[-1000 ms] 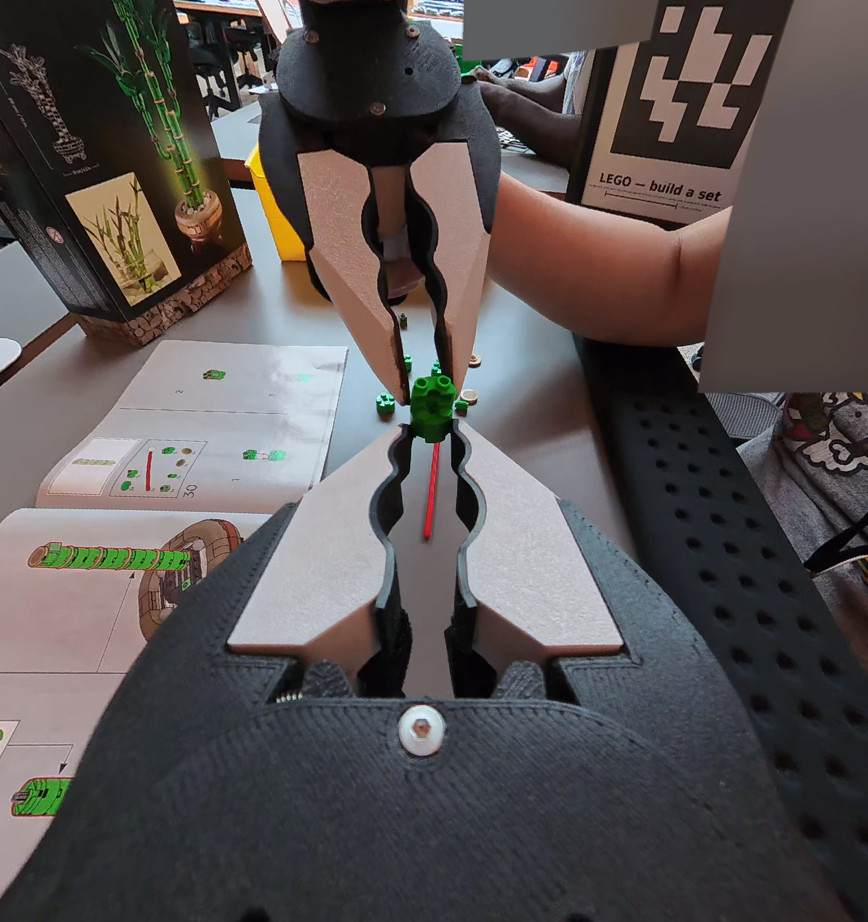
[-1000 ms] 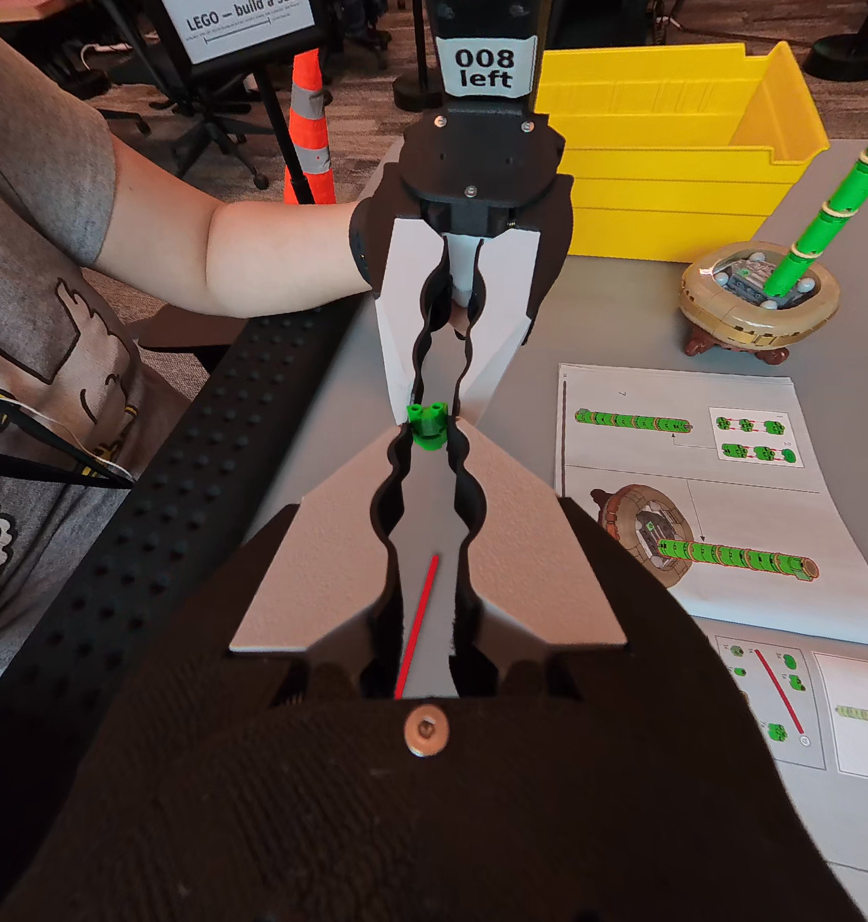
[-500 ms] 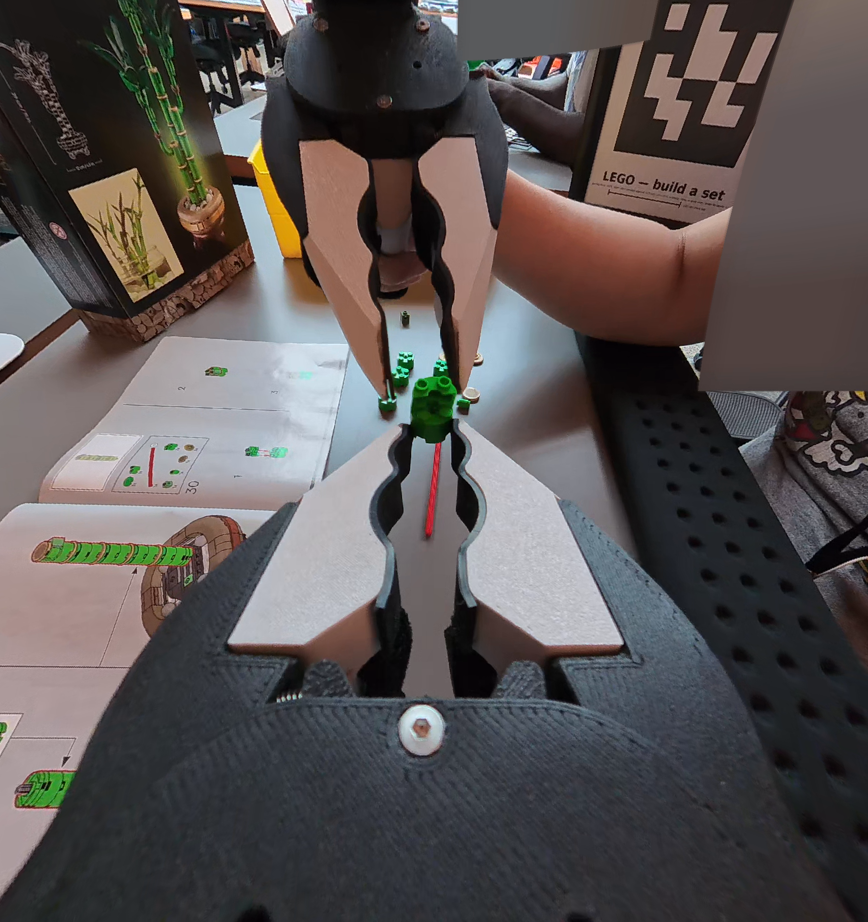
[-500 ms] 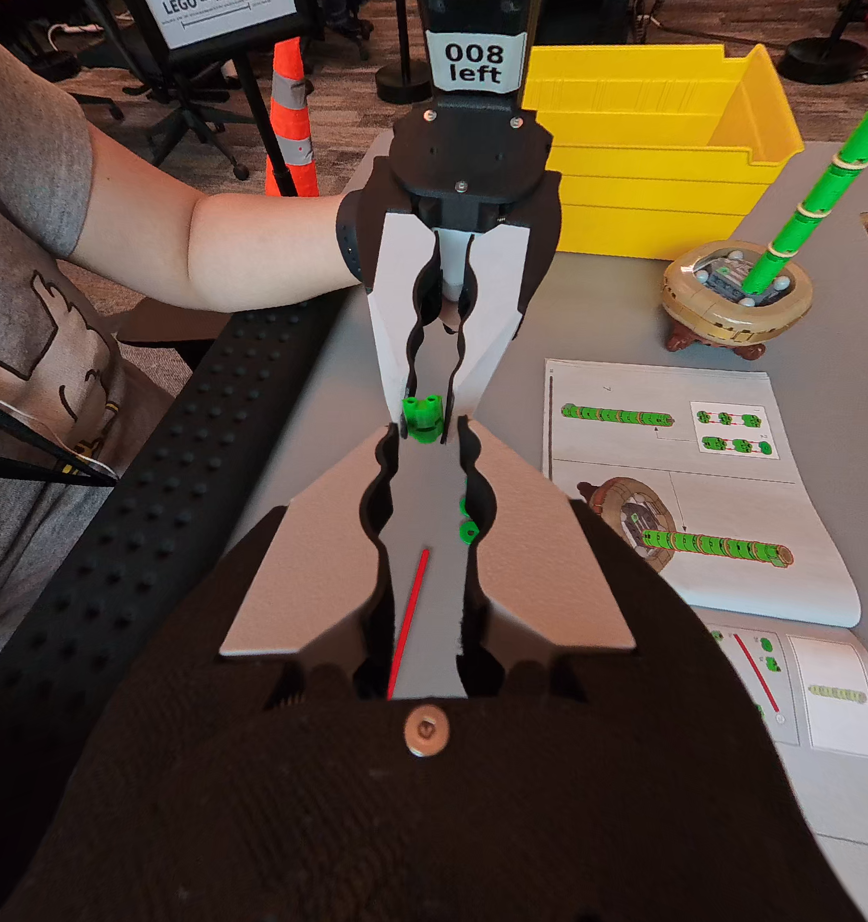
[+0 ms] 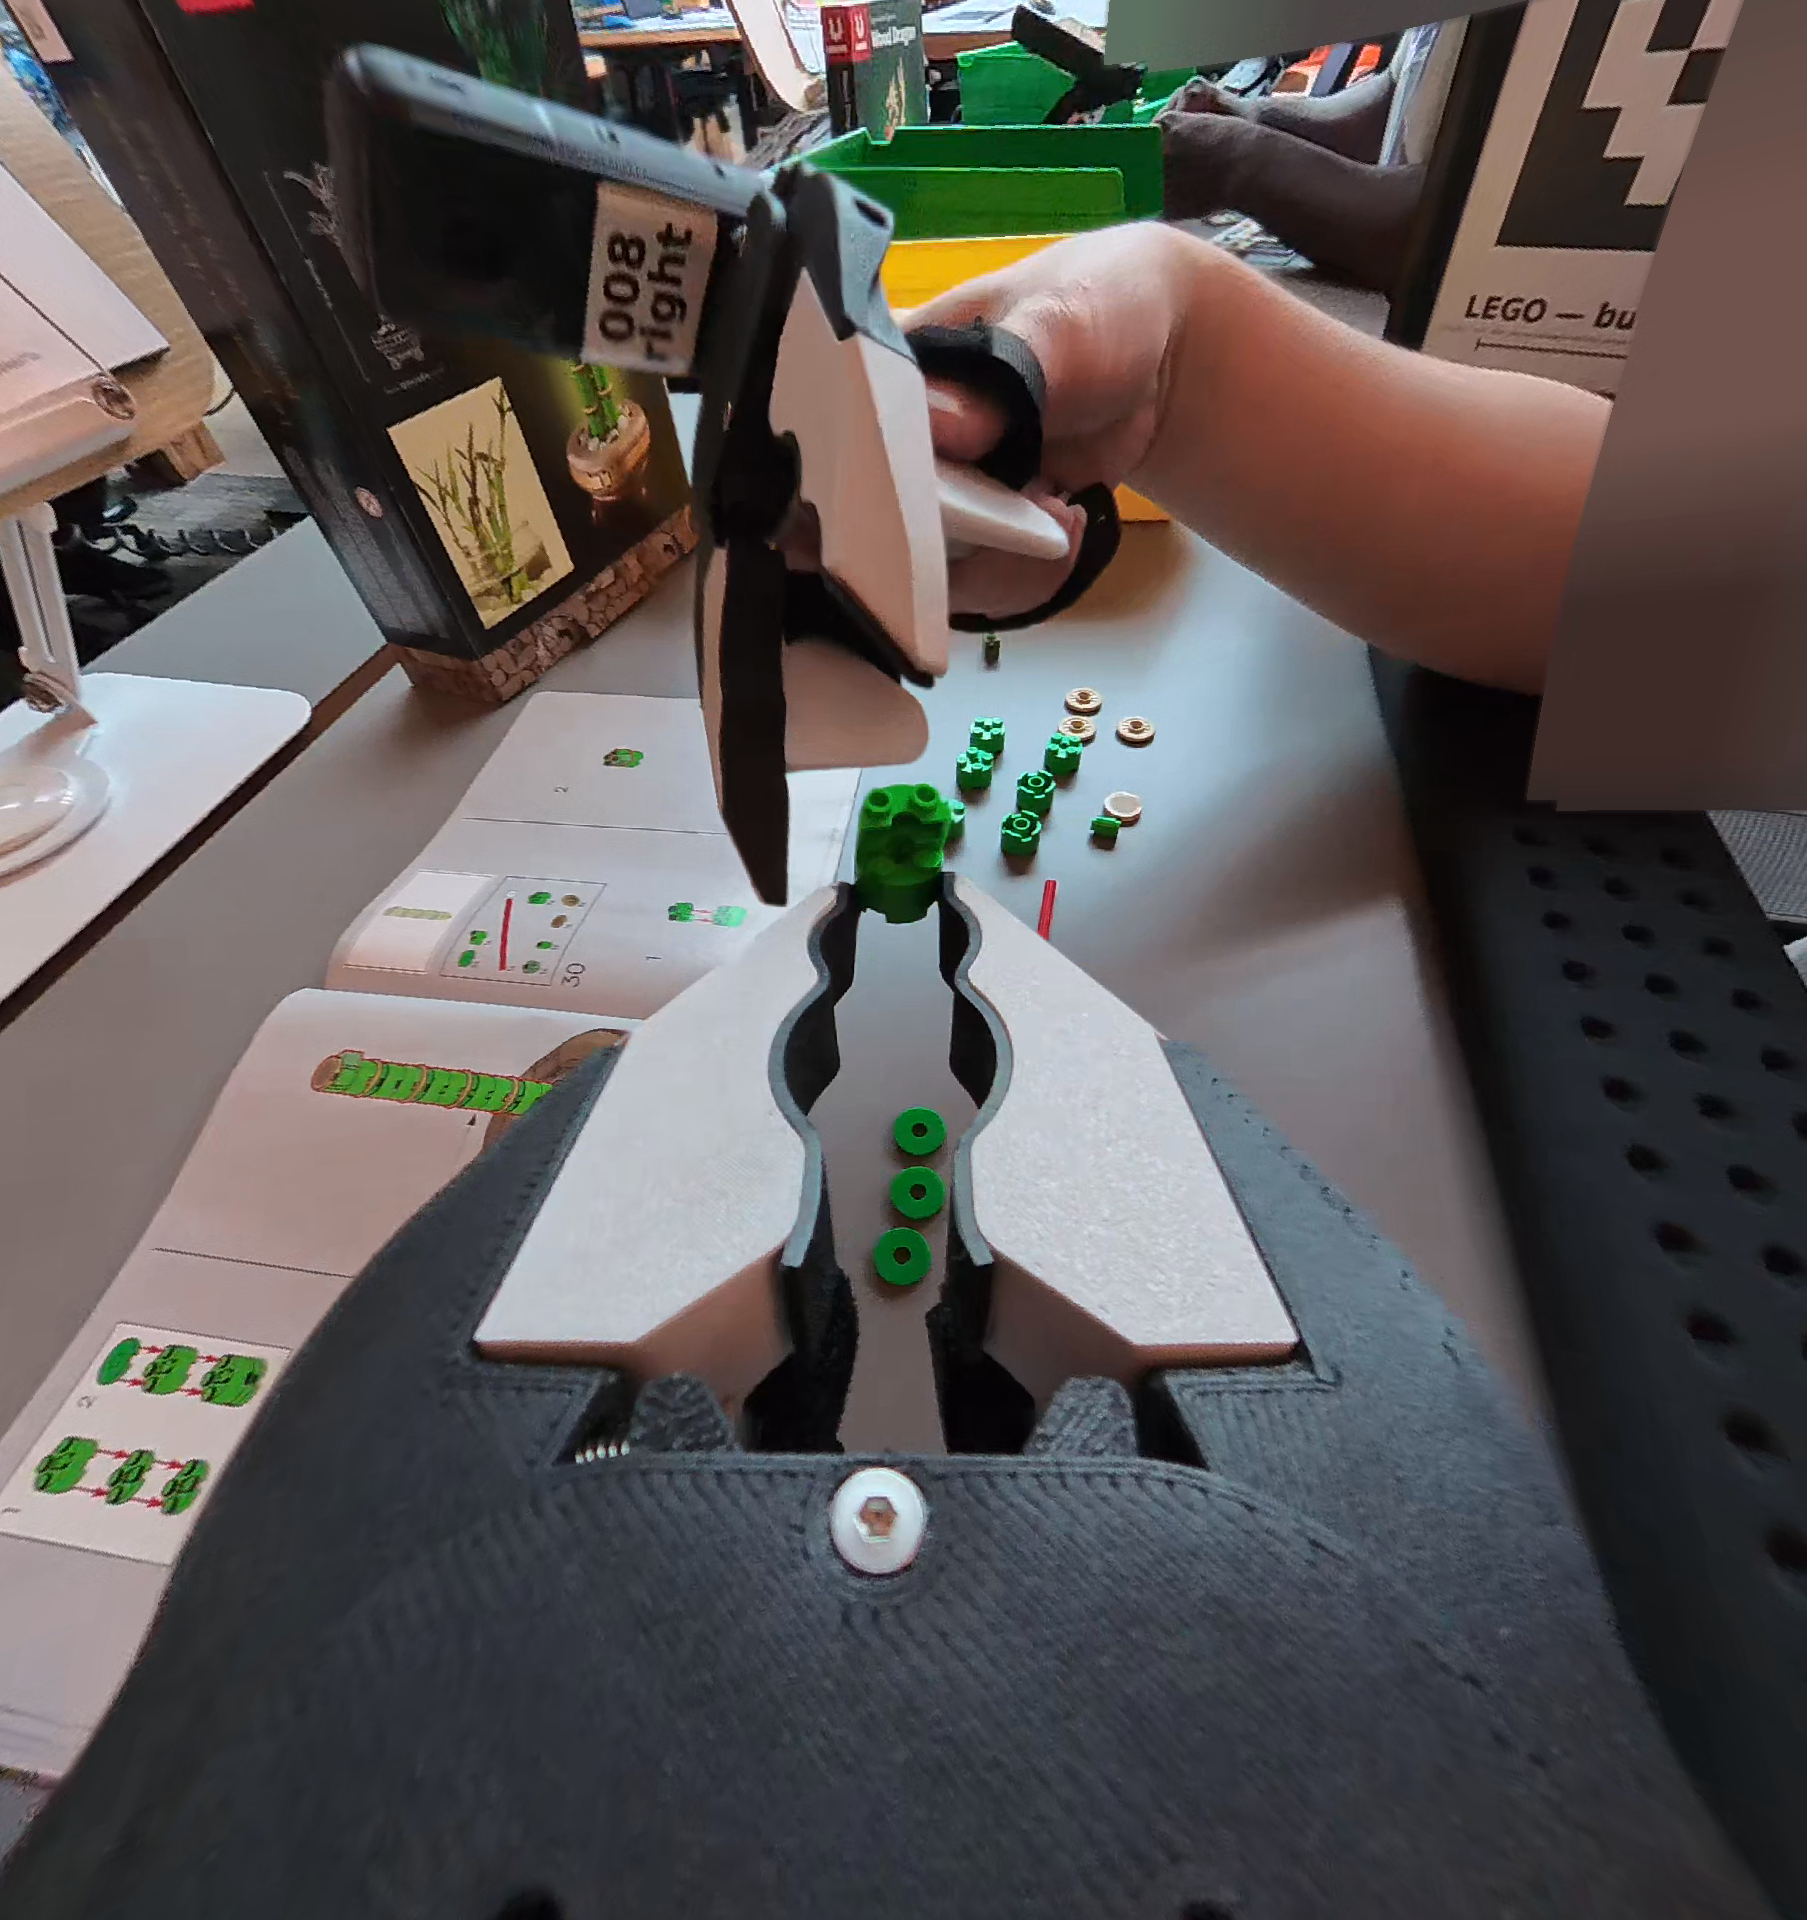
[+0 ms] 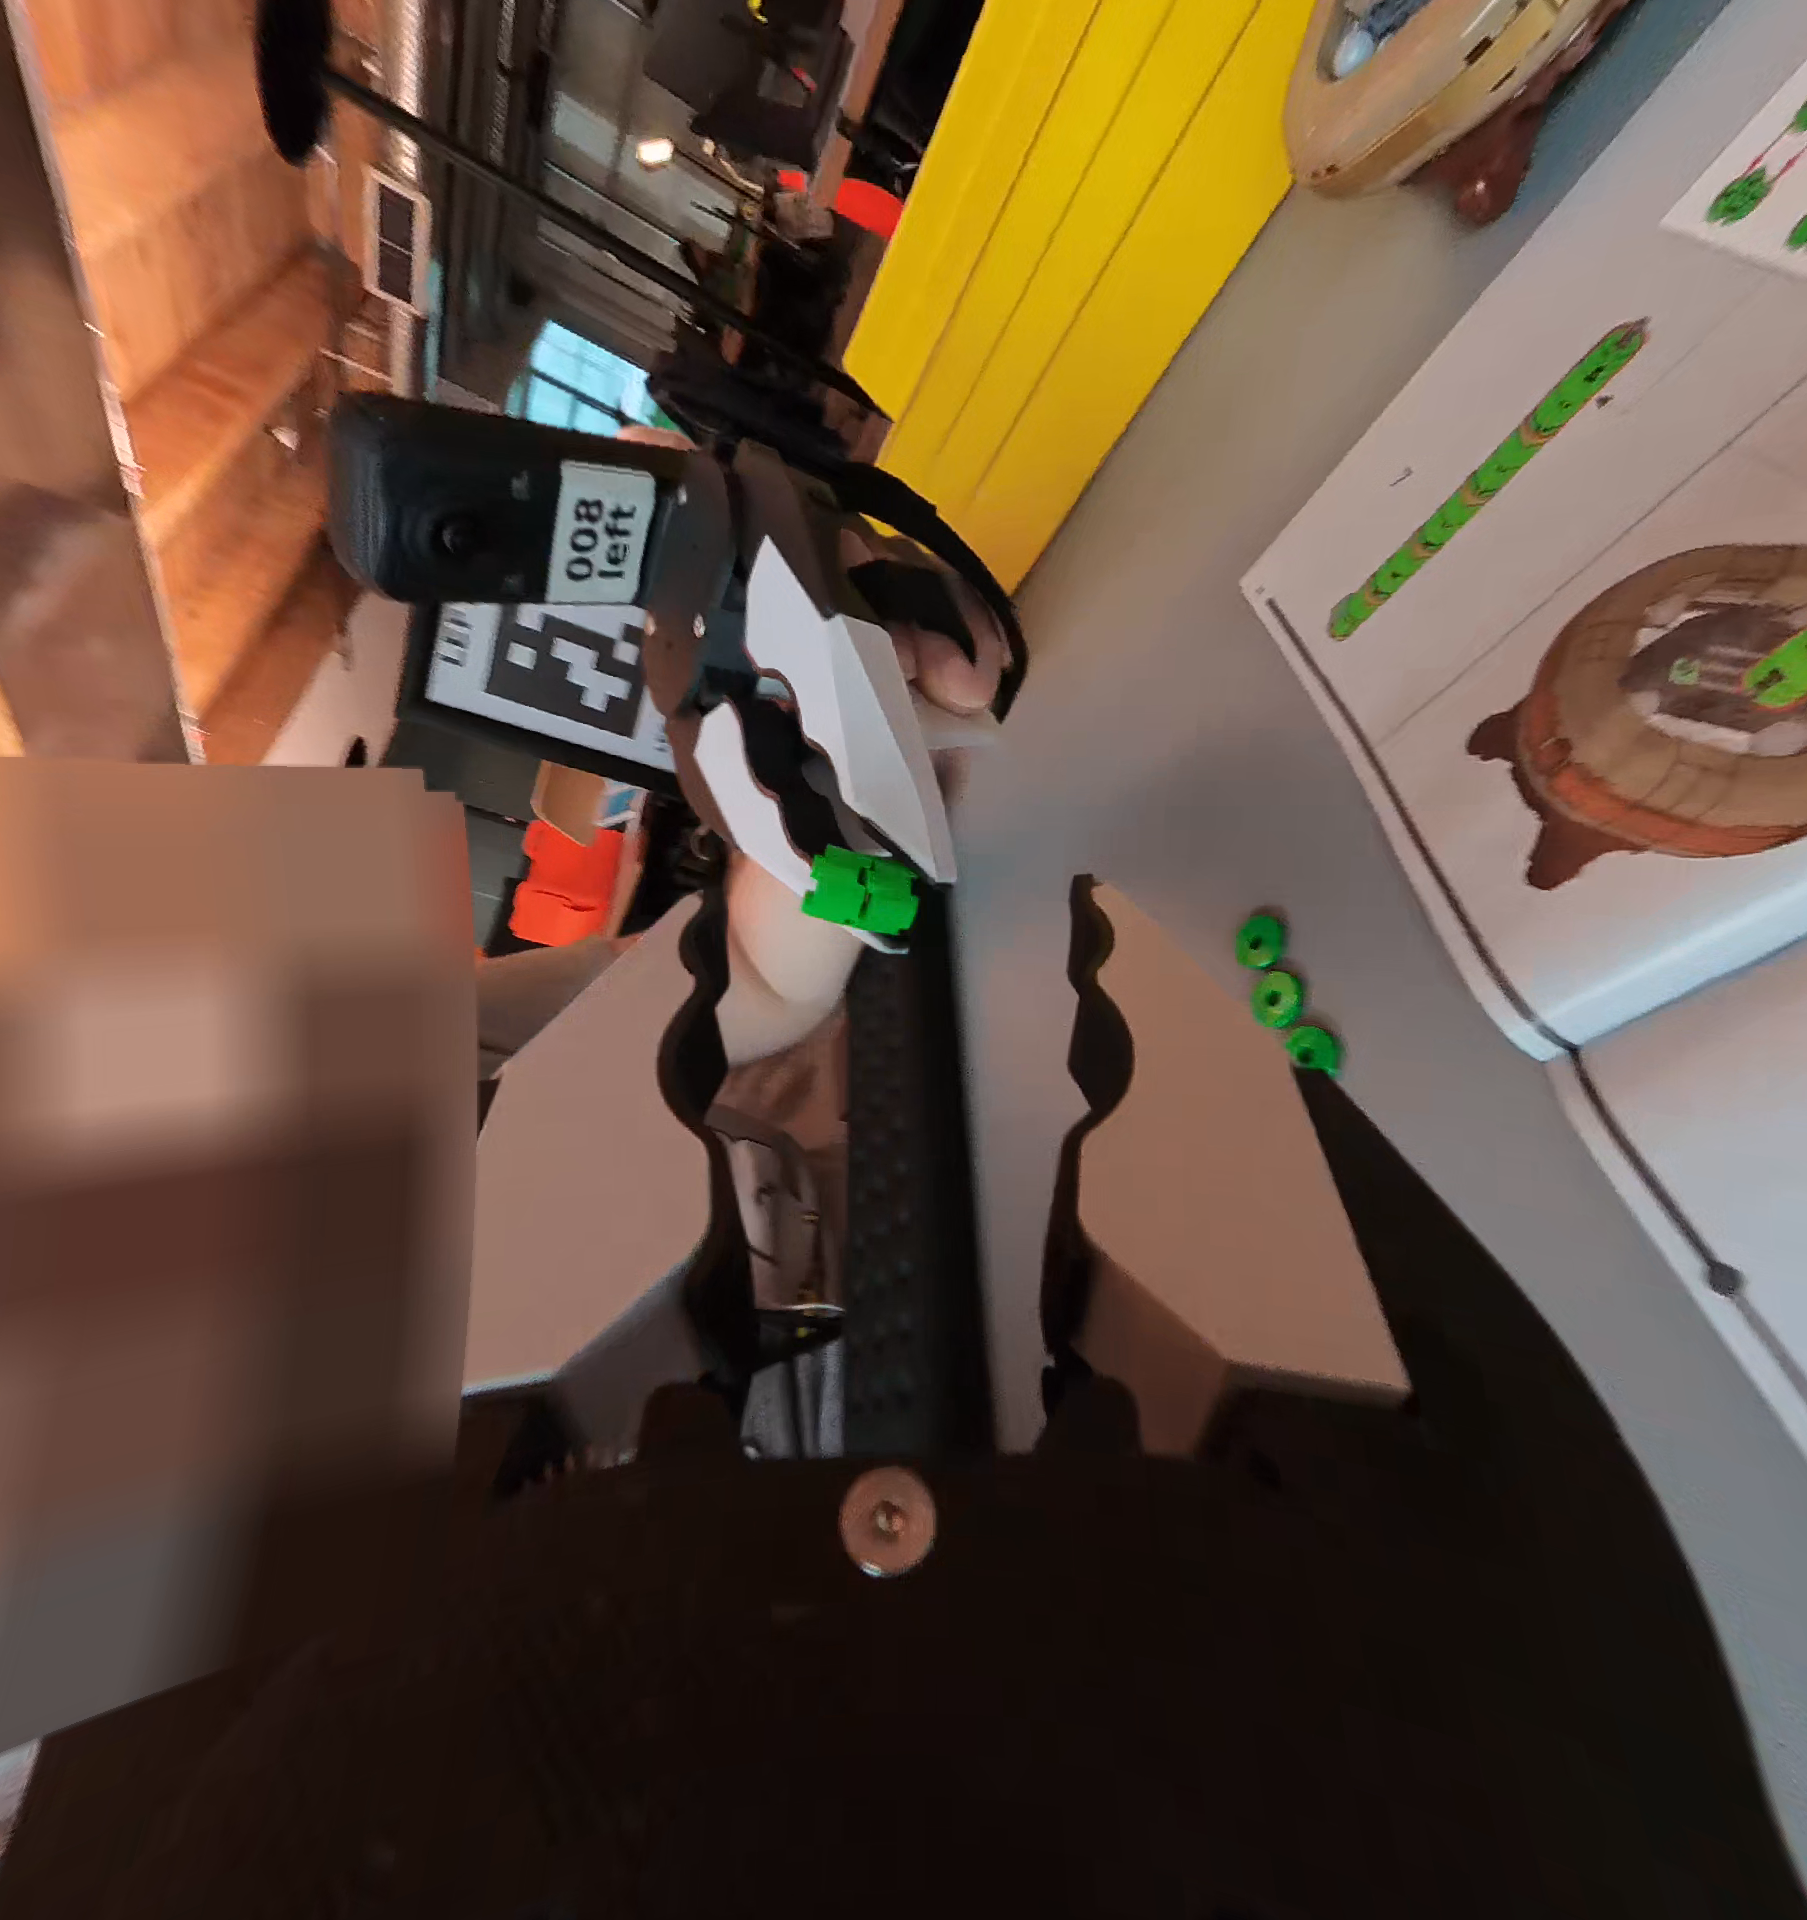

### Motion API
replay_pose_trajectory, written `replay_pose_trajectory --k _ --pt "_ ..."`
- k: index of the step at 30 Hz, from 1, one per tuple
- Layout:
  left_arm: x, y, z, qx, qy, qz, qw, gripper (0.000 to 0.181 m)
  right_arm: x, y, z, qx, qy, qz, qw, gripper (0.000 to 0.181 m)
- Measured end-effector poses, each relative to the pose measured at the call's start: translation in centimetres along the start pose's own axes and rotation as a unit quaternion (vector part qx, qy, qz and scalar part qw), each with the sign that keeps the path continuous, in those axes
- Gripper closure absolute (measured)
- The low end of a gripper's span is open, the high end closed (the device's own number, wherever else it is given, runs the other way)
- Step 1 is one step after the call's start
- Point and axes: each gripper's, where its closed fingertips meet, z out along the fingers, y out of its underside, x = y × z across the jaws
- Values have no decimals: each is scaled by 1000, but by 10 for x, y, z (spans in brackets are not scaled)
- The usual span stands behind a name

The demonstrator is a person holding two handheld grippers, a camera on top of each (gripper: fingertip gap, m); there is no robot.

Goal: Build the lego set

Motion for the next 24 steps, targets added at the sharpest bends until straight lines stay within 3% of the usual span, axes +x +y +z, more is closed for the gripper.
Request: replay_pose_trajectory --k 17,24 --pt "0 1 1 -5 -6 8 1000 167 -3 5 15 -16 -62 38 997 148" --pt "0 -2 0 3 -7 11 1000 167 -6 4 14 -13 -82 40 996 151"
